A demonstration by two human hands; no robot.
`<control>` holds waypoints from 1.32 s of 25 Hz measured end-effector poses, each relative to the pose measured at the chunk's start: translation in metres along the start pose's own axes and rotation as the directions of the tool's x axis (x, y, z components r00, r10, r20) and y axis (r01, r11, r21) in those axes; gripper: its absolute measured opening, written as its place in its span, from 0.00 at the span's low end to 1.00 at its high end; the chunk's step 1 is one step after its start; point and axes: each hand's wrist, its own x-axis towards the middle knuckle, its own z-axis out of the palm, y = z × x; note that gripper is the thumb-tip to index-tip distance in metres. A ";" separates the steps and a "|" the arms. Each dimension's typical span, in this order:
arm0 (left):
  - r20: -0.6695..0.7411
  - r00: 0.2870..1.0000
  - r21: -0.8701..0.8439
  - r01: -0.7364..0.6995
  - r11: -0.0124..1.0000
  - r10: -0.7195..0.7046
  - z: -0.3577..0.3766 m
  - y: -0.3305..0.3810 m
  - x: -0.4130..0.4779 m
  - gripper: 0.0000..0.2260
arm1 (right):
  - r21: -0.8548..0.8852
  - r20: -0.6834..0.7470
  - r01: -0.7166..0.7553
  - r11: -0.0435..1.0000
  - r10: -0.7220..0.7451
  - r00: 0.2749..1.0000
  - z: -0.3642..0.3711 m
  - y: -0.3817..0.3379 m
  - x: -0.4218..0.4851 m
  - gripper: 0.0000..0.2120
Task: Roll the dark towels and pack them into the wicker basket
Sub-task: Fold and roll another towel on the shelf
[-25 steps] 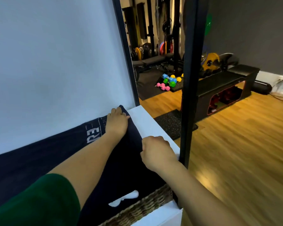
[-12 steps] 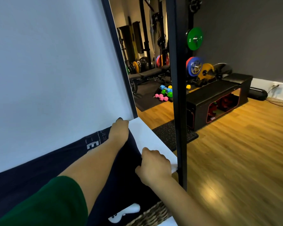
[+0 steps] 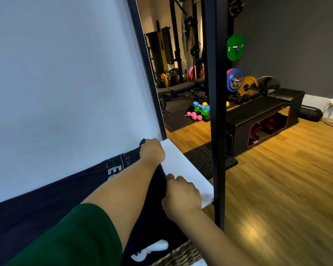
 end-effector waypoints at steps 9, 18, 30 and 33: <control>0.110 0.961 -0.513 0.272 0.814 -0.252 -0.007 -0.040 -0.001 0.06 | -0.030 -0.013 0.016 0.999 -0.016 1.000 0.003 0.006 0.002 0.11; 0.007 1.000 -0.160 -0.002 0.987 0.004 -0.001 -0.017 0.007 0.12 | -0.154 -0.060 0.074 0.985 -0.084 0.995 0.005 -0.006 -0.006 0.24; 0.358 0.915 -0.661 0.388 0.642 -0.184 -0.013 -0.047 0.014 0.16 | -0.130 -0.012 0.073 0.989 -0.075 0.997 0.002 0.008 0.005 0.09; 0.368 0.916 -0.645 0.375 0.666 -0.159 -0.018 -0.043 0.015 0.15 | -0.003 0.065 -0.010 1.000 0.011 0.998 -0.004 0.013 0.016 0.08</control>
